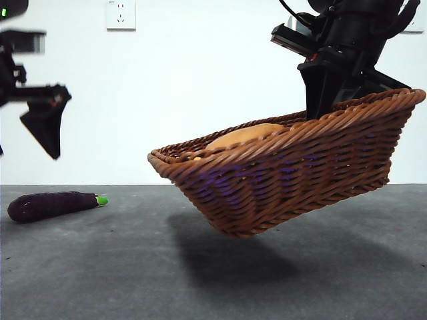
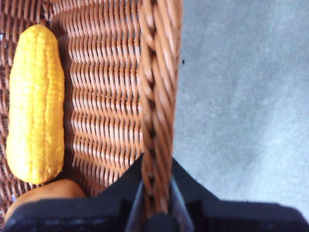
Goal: Help me put the vegetables on the table into the basket
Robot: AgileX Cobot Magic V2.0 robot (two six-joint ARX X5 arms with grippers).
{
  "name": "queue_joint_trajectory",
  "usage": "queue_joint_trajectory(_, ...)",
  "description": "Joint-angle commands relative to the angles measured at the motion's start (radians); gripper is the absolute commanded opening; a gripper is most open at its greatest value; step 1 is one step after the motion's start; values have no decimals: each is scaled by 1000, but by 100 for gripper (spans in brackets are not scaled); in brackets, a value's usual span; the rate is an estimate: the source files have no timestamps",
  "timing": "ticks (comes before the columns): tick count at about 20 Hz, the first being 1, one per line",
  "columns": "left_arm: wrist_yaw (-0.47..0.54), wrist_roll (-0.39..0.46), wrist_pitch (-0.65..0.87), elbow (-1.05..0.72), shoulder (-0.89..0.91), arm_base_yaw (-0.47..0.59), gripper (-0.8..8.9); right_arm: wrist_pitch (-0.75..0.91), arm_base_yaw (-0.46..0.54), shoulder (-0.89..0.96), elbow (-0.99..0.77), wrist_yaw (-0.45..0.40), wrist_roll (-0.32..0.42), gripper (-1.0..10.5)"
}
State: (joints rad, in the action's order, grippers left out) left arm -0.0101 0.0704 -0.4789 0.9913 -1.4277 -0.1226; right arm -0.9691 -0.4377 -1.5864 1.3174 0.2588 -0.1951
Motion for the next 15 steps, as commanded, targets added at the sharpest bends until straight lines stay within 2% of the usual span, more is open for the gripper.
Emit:
queue_joint_trajectory(1,-27,44,55,-4,-84,32,624,2,0,-1,-8,10,-10,-8)
queue_joint_trajectory(6,-19,36,166,-3,-224,41,611,-1,0,-1,-8,10,-10,-8)
queue_joint_trajectory(8,-15,35,192,-3,-242,41,452,-1,0,0,-8,10,-10,-8)
queue_joint_trajectory(11,-16,33,187,-3,-278,52,430,1,0,0,-8,5,-10,-8)
queue_joint_trajectory(12,-16,29,188,-3,-291,53,357,1,0,0,-8,-2,-8,-8)
queue_joint_trajectory(15,-16,26,197,-3,-305,53,-8,0,0,-1,-8,-5,-6,-8)
